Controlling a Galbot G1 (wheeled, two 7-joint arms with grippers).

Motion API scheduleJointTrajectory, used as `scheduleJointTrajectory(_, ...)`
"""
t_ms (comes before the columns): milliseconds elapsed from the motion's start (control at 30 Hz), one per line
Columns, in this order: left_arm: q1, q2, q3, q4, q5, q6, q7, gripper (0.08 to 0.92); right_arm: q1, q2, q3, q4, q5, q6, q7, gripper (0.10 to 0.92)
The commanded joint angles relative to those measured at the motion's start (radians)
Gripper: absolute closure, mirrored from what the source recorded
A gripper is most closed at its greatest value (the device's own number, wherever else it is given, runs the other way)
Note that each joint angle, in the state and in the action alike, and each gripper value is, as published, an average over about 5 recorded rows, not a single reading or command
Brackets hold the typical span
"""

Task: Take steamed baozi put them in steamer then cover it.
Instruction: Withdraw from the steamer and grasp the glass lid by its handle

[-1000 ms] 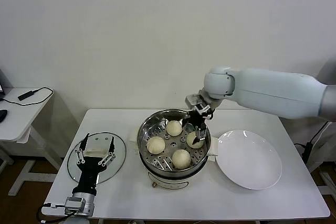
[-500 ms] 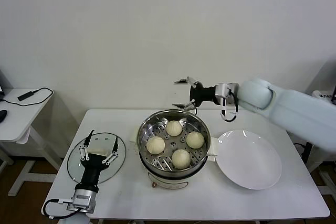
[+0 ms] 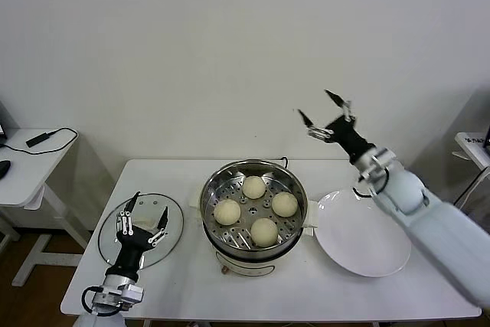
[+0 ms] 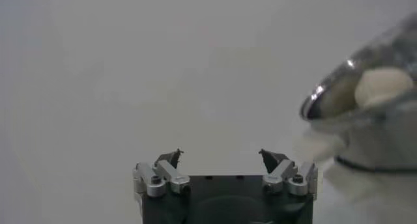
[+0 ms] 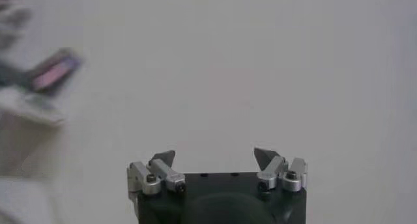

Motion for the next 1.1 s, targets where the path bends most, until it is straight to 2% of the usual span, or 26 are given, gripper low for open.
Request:
scheduleJointTrajectory(33, 0.008, 0.044, -0.043, 0.060, 0.479, 0.041, -0.005, 0.177, -0.575, 0.196, 0.539, 0.001, -0.058, 0.103, 0.057, 0.203)
scheduleJointTrajectory(400, -0.023, 0.089, -0.037, 0.213, 0.729, 0.055, -0.025, 0.177, -0.652, 0.346, 0.542, 0.009, -0.136, 0.114, 0.042, 0.203)
scheduleJointTrajectory(633, -0.076, 0.082, -0.008, 0.312, 0.718, 0.048, -0.062, 0.177, -0.660, 0.387, 0.531, 0.011, -0.174, 0.113, 0.041, 0.203)
scheduleJointTrajectory(1100, -0.172, 0.061, 0.003, 0.421, 0.643, 0.091, -0.094, 0.177, -0.661, 0.408, 0.523, 0.006, -0.199, 0.112, 0.040, 0.203)
